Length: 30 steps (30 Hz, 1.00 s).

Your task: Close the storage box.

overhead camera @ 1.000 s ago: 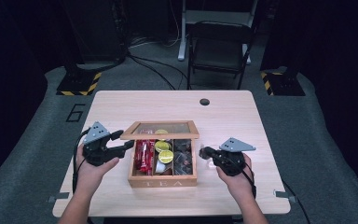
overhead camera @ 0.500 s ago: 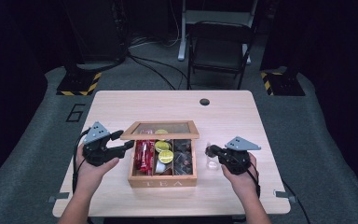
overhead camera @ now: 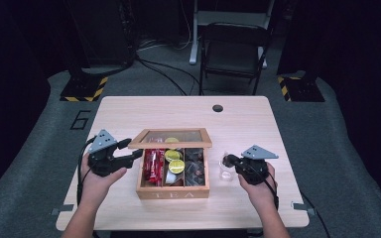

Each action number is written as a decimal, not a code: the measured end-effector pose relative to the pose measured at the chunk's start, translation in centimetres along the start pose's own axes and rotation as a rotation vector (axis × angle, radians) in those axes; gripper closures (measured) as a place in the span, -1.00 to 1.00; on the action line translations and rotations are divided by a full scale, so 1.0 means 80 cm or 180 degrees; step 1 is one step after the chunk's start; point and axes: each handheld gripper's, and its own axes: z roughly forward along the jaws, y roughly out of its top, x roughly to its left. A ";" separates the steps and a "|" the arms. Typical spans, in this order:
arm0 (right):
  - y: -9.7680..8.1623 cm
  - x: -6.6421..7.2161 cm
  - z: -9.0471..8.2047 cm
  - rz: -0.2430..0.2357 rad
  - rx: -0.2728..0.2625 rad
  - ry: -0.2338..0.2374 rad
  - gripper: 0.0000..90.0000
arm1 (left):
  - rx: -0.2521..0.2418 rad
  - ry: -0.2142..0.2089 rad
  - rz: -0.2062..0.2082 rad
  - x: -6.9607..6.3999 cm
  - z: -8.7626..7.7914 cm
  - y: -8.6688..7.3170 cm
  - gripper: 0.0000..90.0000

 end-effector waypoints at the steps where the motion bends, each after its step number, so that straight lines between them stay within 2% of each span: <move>1: 0.000 -0.001 0.001 -0.0009 0.0002 -0.0003 1.00 | -0.0001 0.0001 0.0000 0.000 0.000 0.000 -0.06; 10: -0.004 -0.002 0.005 -0.0015 0.0061 -0.0026 1.00 | 0.0005 -0.0003 0.0002 0.000 0.000 0.000 -0.06; 15: -0.006 -0.001 0.008 0.0001 0.0070 -0.0056 0.87 | 0.0005 -0.0005 0.0003 0.000 0.000 0.000 -0.06; 30: 0.000 0.006 0.003 -0.0086 -0.0007 -0.0038 0.72 | 0.0001 0.0000 0.0004 0.000 0.000 0.000 -0.06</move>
